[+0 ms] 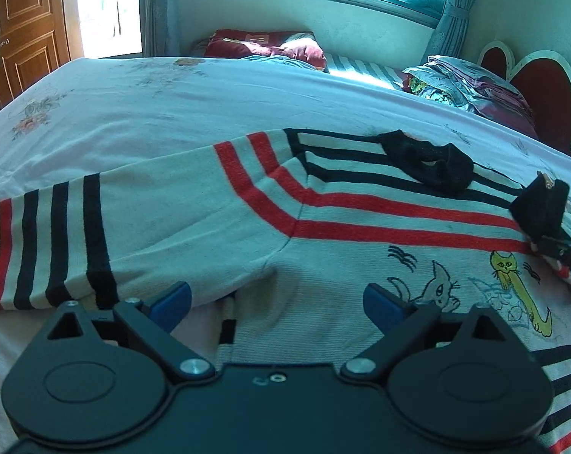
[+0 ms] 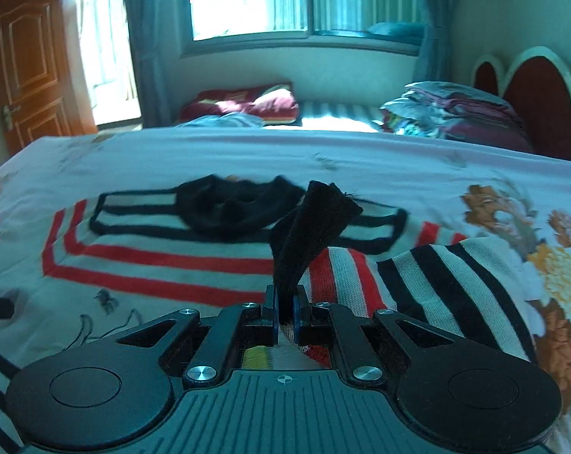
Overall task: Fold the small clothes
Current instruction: 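Lift the cuff with the right gripper and lay it across the sweater body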
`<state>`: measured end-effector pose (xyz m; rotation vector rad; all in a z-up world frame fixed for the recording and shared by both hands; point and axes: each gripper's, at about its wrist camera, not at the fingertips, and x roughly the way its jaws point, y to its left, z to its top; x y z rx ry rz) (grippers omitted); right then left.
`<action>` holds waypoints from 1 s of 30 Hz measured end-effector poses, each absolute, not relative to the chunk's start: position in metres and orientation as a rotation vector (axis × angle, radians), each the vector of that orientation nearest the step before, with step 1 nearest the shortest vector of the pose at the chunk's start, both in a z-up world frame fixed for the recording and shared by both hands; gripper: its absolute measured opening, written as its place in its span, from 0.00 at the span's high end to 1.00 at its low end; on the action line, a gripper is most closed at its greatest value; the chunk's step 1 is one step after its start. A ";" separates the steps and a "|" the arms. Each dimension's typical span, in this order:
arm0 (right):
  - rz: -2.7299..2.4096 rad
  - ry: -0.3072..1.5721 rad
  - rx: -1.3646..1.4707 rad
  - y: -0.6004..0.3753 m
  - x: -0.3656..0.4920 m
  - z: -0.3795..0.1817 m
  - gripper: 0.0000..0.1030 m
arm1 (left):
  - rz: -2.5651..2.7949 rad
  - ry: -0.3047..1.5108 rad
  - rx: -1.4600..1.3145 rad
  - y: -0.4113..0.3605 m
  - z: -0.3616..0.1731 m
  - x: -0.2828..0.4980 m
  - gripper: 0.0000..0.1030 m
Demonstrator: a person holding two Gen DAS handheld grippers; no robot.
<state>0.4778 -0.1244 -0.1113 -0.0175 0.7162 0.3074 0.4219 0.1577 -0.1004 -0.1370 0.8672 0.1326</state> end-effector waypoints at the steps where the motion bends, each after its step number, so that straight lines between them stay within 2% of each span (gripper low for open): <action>1: 0.328 0.729 -0.036 -0.113 0.476 -0.117 0.94 | 0.132 0.868 -0.141 0.161 -0.101 0.420 0.06; 5: 0.407 0.798 -0.088 -0.079 0.470 -0.147 0.94 | 0.125 0.864 -0.165 0.172 -0.101 0.415 0.06; 7: 0.405 0.766 -0.135 -0.068 0.465 -0.155 0.92 | 0.117 0.856 -0.181 0.173 -0.100 0.414 0.05; 8: 0.419 0.759 -0.147 -0.065 0.463 -0.158 0.82 | 0.113 0.851 -0.189 0.172 -0.100 0.415 0.05; 9: 0.444 0.757 -0.151 -0.065 0.461 -0.158 0.66 | 0.105 0.844 -0.197 0.169 -0.099 0.415 0.04; 11: 0.478 0.740 -0.139 -0.069 0.456 -0.154 0.62 | 0.085 0.826 -0.217 0.162 -0.097 0.419 0.04; 15: 0.441 0.691 -0.085 -0.093 0.442 -0.136 0.62 | -0.042 0.841 -0.332 0.137 -0.104 0.439 0.06; 21: 0.407 0.716 -0.029 -0.157 0.418 -0.127 0.62 | -0.188 0.909 -0.405 0.085 -0.132 0.476 0.35; 23: 0.389 0.724 -0.007 -0.177 0.411 -0.128 0.62 | -0.212 0.918 -0.418 0.072 -0.138 0.486 0.39; 25: 0.337 0.734 0.014 -0.200 0.404 -0.129 0.62 | -0.214 0.940 -0.386 0.059 -0.144 0.496 0.57; 26: 0.304 0.743 0.030 -0.210 0.405 -0.131 0.62 | -0.206 0.944 -0.358 0.053 -0.146 0.500 0.59; 27: 0.267 0.748 0.045 -0.218 0.407 -0.133 0.62 | -0.199 0.941 -0.328 0.049 -0.147 0.504 0.67; 28: 0.223 0.755 0.063 -0.227 0.409 -0.134 0.62 | -0.195 0.938 -0.303 0.048 -0.145 0.507 0.84; 29: 0.180 0.764 0.085 -0.237 0.413 -0.136 0.62 | -0.196 0.933 -0.291 0.047 -0.144 0.509 0.91; 30: 0.146 0.768 0.108 -0.245 0.417 -0.138 0.62 | -0.198 0.922 -0.289 0.049 -0.141 0.510 0.93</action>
